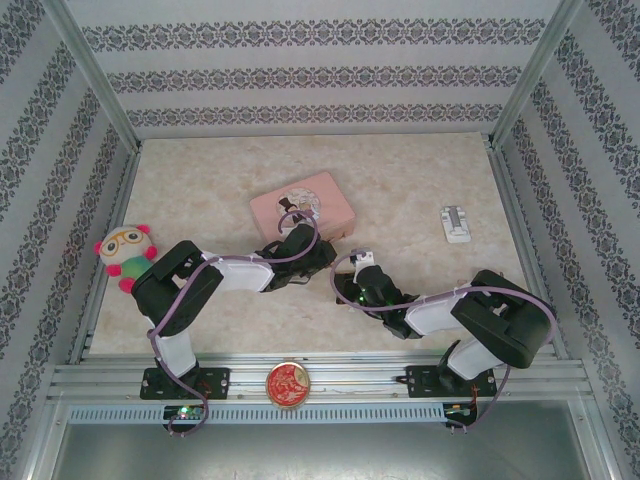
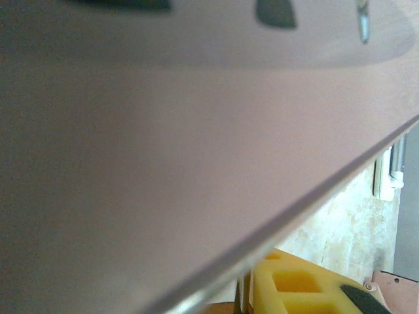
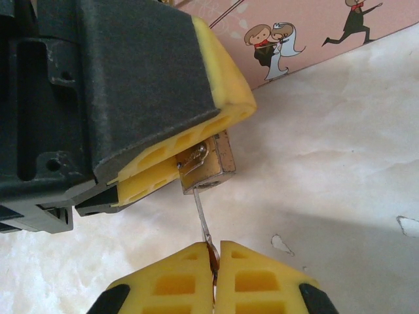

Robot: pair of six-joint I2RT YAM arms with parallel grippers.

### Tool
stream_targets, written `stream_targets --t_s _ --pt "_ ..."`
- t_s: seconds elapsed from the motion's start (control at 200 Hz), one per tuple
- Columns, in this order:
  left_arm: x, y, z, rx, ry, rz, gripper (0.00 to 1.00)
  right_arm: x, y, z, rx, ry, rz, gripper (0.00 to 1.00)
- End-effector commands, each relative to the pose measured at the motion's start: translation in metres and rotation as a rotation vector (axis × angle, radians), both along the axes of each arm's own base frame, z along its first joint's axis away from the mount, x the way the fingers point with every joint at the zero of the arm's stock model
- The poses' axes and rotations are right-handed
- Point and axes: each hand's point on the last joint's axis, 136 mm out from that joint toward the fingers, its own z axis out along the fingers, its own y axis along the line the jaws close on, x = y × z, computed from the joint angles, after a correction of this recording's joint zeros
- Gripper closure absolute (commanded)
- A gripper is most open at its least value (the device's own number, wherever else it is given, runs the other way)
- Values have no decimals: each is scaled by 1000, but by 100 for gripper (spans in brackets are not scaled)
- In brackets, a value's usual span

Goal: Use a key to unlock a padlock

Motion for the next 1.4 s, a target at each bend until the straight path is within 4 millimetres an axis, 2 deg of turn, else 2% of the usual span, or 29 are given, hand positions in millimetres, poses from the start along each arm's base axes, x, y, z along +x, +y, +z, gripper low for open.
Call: stream_targets --t_s 0.0,0.48,1.394 --pt "-18 -17 -12 -120 121 -43 88 2 -2 2 26 -8 -12 100" --pt "-15 -17 -9 -125 107 -42 88 -8 1 -10 -3 9 26 100" --pt "-17 -21 -12 -136 119 -59 88 11 -2 4 26 -34 -22 100"
